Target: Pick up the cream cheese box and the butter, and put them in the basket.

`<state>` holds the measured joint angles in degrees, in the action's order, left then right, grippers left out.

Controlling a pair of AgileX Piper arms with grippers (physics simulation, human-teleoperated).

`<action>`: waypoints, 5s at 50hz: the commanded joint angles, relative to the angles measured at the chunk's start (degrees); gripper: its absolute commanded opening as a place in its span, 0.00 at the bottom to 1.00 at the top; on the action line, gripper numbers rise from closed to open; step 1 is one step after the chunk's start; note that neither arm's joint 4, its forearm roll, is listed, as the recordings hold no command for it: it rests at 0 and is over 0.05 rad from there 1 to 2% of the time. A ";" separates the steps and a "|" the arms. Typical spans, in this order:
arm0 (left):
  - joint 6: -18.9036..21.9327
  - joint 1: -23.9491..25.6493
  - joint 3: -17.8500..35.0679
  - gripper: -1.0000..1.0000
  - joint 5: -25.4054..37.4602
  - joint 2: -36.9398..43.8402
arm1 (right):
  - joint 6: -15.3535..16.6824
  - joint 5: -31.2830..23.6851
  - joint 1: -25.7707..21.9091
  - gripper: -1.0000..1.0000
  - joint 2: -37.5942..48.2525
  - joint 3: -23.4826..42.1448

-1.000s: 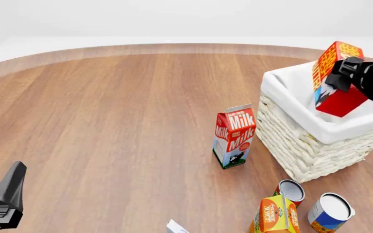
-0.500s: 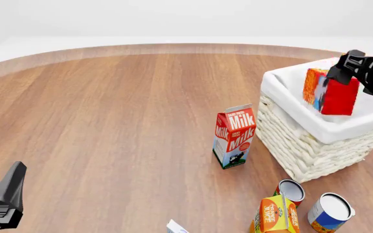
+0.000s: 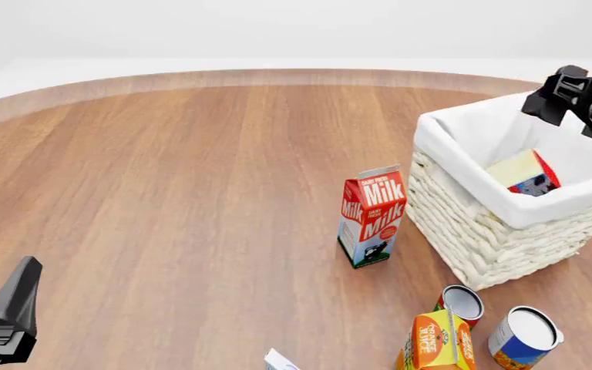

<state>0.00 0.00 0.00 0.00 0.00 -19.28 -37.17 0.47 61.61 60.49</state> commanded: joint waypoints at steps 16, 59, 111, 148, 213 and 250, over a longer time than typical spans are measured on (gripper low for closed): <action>0.00 0.00 0.00 1.00 0.00 0.00 | 6.04 -15.49 -16.98 1.00 -12.93 6.99; 0.00 0.00 0.00 1.00 0.00 0.00 | 13.13 -9.37 -51.37 1.00 -8.36 1.10; 0.00 0.00 0.00 1.00 0.00 0.00 | 7.31 4.38 -59.79 1.00 4.04 -8.68; 0.00 0.00 0.00 1.00 0.00 0.00 | 4.72 12.75 -60.20 1.00 9.82 -15.69; 0.00 0.00 0.00 1.00 0.00 0.00 | 1.19 23.88 -60.07 1.00 17.51 -22.07; 0.00 0.00 0.00 1.00 0.00 0.00 | 0.20 28.32 -61.50 1.00 23.40 -23.22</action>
<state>0.00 0.00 0.00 0.00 0.00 -19.13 -9.33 -60.49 83.45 37.17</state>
